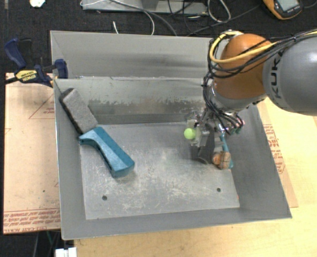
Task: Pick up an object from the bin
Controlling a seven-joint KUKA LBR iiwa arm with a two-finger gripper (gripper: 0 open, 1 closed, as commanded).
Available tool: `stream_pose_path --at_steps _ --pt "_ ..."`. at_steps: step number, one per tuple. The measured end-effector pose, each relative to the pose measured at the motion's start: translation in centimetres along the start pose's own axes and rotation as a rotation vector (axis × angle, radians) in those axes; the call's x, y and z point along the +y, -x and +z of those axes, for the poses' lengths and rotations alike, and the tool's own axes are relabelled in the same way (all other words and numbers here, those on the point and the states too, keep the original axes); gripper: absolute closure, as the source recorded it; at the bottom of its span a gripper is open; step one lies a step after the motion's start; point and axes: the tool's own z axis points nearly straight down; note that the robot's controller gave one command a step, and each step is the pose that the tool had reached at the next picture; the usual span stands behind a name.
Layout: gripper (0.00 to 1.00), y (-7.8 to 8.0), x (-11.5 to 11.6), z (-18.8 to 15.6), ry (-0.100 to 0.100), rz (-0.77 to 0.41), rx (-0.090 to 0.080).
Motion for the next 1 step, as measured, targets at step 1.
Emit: stream_pose_path --at_steps 1 --pt "1.00 0.51 0.73 -8.33 0.001 0.122 -0.003"
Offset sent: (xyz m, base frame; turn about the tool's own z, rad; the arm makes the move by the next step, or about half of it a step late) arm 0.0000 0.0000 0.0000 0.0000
